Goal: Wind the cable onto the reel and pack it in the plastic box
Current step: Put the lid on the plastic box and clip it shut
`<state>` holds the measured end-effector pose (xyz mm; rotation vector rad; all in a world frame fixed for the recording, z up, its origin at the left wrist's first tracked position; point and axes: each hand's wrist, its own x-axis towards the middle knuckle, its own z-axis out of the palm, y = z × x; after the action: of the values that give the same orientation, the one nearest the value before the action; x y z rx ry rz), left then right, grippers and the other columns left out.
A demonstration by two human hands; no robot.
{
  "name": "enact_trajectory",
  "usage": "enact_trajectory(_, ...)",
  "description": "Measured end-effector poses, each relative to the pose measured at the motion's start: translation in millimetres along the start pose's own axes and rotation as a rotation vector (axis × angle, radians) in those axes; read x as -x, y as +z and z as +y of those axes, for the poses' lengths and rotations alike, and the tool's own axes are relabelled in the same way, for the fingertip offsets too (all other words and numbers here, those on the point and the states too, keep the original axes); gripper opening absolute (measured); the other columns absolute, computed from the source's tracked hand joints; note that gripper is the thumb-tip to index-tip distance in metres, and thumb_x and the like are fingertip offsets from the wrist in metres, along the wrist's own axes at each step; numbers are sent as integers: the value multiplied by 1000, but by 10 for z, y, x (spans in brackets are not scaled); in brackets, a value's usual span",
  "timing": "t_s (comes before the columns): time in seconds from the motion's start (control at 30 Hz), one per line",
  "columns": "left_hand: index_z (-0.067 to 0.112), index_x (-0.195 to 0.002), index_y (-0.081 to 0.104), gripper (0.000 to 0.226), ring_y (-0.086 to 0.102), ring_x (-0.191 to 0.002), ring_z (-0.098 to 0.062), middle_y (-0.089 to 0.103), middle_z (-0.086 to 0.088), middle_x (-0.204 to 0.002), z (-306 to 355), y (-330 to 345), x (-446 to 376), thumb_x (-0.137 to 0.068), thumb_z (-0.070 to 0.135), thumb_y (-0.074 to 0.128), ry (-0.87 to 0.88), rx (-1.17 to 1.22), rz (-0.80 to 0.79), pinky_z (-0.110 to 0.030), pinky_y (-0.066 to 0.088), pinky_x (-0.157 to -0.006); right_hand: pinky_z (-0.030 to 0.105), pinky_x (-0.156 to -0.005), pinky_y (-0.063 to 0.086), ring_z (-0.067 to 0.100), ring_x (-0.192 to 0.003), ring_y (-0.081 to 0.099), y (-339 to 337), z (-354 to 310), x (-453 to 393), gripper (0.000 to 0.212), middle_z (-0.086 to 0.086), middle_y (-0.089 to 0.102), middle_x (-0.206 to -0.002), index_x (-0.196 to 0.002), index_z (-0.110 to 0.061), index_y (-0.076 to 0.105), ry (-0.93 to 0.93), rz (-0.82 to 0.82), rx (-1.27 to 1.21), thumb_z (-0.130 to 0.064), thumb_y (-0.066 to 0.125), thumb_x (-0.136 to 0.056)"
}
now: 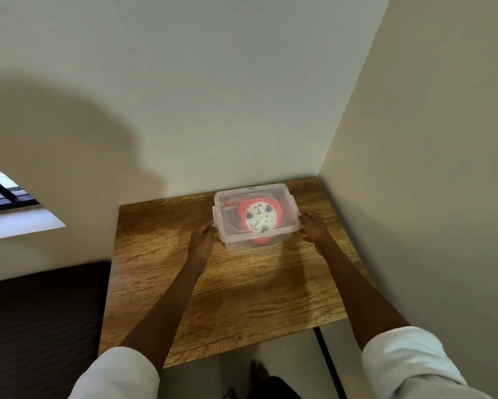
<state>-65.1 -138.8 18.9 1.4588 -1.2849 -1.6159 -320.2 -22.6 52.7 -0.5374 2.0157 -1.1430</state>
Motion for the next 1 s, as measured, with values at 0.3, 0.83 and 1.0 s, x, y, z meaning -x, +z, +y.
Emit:
enact_trajectory(0.3,10,-121,65,27,66,-89,-25,71,-12,-110,149,69,-344,-100,25,58,-177,-15,30,-35,53,-75,51,-91,59,33,-95,72,-51,-99,-344,17,13,74,-103,-88,-18,70,-11,-34,-2,-23,58,-101)
enact_trajectory(0.83,6,-105,65,23,41,-60,-12,57,-6,-85,40,40,-330,-100,26,54,-247,-47,65,-27,37,-53,37,-76,48,29,-83,53,-155,58,-562,21,16,61,-92,-103,-2,67,178,-169,-46,-17,55,-95)
enact_trajectory(1.0,9,-120,65,28,68,-87,-28,71,-13,-106,17,-32,-251,-100,25,55,-252,69,-28,-38,56,-74,43,-84,57,33,-98,66,-100,198,-463,30,16,70,-112,-117,-8,66,173,-160,-199,-28,51,-101)
